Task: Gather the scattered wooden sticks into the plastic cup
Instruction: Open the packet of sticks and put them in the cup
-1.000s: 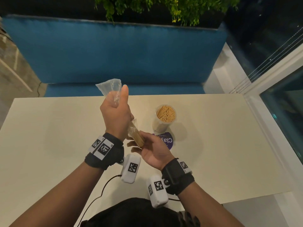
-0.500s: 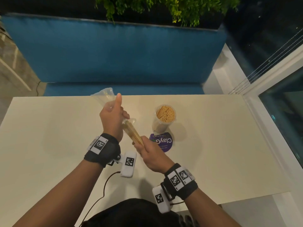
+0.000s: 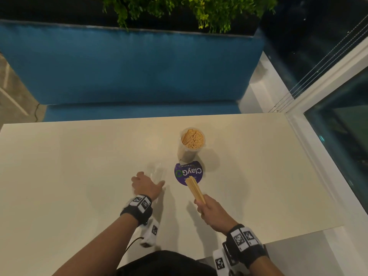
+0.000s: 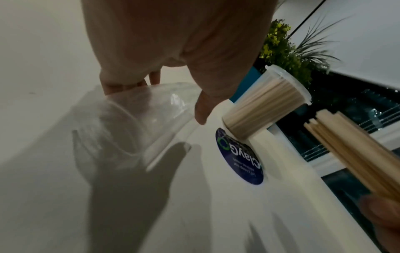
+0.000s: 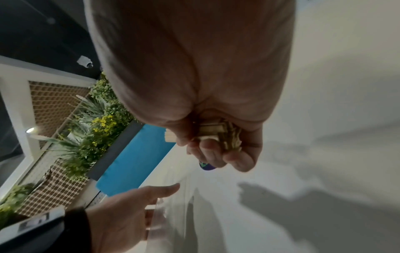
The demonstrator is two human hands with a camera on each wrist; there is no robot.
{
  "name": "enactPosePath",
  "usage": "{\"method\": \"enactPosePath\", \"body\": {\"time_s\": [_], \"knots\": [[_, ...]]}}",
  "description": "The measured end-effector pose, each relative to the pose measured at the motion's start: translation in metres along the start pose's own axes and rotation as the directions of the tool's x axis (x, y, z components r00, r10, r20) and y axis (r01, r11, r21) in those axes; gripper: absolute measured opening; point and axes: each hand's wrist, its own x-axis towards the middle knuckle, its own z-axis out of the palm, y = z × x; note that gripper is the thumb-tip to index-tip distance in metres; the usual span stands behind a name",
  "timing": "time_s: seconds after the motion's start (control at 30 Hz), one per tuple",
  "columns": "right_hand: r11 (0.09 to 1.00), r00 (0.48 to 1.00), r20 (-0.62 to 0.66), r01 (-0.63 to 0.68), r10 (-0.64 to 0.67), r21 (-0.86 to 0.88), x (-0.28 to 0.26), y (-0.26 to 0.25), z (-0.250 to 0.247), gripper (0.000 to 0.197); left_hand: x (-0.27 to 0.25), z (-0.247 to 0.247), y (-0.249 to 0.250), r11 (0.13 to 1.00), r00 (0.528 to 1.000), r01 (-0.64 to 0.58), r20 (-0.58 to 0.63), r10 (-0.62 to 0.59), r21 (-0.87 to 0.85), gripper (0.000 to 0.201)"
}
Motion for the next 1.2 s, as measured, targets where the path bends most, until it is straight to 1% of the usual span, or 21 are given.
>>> {"method": "enactPosePath", "body": {"time_s": [0.07,0.1,0.13,0.17,0.2,0.23,0.3,0.37,0.4,0.43,0.53,0.6,0.63,0.7,0.77,0.8,0.9,1.0,1.03,1.1,1.2], "knots": [[0.999,1.0,0.003,-0.005,0.005,0.038,-0.001,-0.003,-0.003,0.027,-0.012,0.001,0.003,0.989,0.998,0.005,-0.065,0.004,0.145,0.105],[0.998,1.0,0.004,-0.006,0.006,0.06,-0.001,-0.007,-0.004,0.026,-0.018,0.0,0.005,0.986,0.992,-0.044,-0.107,0.062,0.163,0.106],[0.996,1.0,0.006,-0.007,0.006,0.088,-0.002,-0.012,-0.006,0.026,-0.022,0.0,0.007,0.986,0.977,-0.137,-0.149,0.151,0.099,0.101],[0.992,1.0,0.011,-0.004,0.003,0.126,-0.001,-0.018,-0.006,0.025,-0.028,-0.002,0.01,0.962,0.951,-0.264,-0.181,0.249,-0.065,0.092],[0.985,1.0,0.018,0.004,-0.007,0.17,-0.001,-0.024,-0.007,0.024,-0.035,-0.004,0.014,0.89,0.934,-0.353,-0.17,0.316,-0.29,0.081],[0.976,0.999,0.028,0.016,-0.023,0.218,0.0,-0.032,-0.007,0.024,-0.044,-0.007,0.022,0.793,0.926,-0.363,-0.098,0.364,-0.49,0.074],[0.95,0.996,0.064,0.046,-0.069,0.31,-0.001,-0.048,-0.003,0.023,-0.065,-0.013,0.044,0.663,0.9,-0.187,0.145,0.412,-0.725,0.07],[0.937,0.987,0.114,0.068,-0.113,0.343,-0.001,-0.066,0.001,0.021,-0.076,-0.019,0.065,0.564,0.857,-0.023,0.274,0.436,-0.825,0.046],[0.939,0.984,0.124,0.077,-0.125,0.335,-0.001,-0.075,0.003,0.02,-0.08,-0.022,0.075,0.518,0.859,0.016,0.277,0.431,-0.855,0.031],[0.944,0.984,0.118,0.087,-0.131,0.317,0.0,-0.083,0.003,0.019,-0.083,-0.027,0.083,0.488,0.871,0.043,0.271,0.409,-0.872,0.026],[0.966,0.987,0.054,0.137,-0.152,0.222,0.005,-0.096,-0.004,0.022,-0.077,-0.033,0.093,0.442,0.905,0.095,0.263,0.335,-0.892,0.035],[0.975,0.984,-0.035,0.179,-0.176,0.131,0.007,-0.1,-0.009,0.025,-0.068,-0.036,0.095,0.4,0.918,0.15,0.278,0.283,-0.904,0.035],[0.971,0.977,-0.097,0.2,-0.188,0.129,0.007,-0.101,-0.01,0.023,-0.063,-0.038,0.097,0.35,0.922,0.201,0.297,0.248,-0.915,0.033],[0.935,0.948,-0.238,0.265,-0.209,0.236,0.007,-0.103,-0.011,0.027,-0.055,-0.043,0.101,0.172,0.931,0.299,0.327,0.165,-0.939,0.024],[0.883,0.901,-0.343,0.37,-0.265,0.288,0.007,-0.102,-0.01,0.035,-0.051,-0.05,0.105,0.017,0.935,0.343,0.343,0.086,-0.939,0.021],[0.87,0.872,-0.379,0.42,-0.309,0.258,0.008,-0.1,-0.008,0.034,-0.05,-0.053,0.107,-0.029,0.934,0.356,0.354,0.052,-0.934,0.022],[0.836,0.775,-0.475,0.532,-0.416,0.136,0.013,-0.098,0.0,0.022,-0.048,-0.059,0.108,-0.079,0.919,0.392,0.394,-0.002,-0.916,0.026],[0.798,0.644,-0.572,0.602,-0.508,-0.031,0.012,-0.101,0.007,0.021,-0.046,-0.06,0.107,-0.097,0.895,0.441,0.445,-0.026,-0.892,0.026],[0.795,0.615,-0.593,0.602,-0.521,-0.074,0.011,-0.102,0.009,0.021,-0.045,-0.059,0.108,-0.101,0.889,0.452,0.457,-0.025,-0.886,0.026],[0.806,0.596,-0.624,0.585,-0.505,-0.095,0.014,-0.102,0.009,0.022,-0.044,-0.059,0.108,-0.101,0.882,0.468,0.471,-0.015,-0.878,0.026],[0.838,0.645,-0.636,0.545,-0.424,-0.006,0.02,-0.101,0.002,0.019,-0.041,-0.059,0.111,-0.111,0.861,0.508,0.506,0.046,-0.854,0.024]]}}
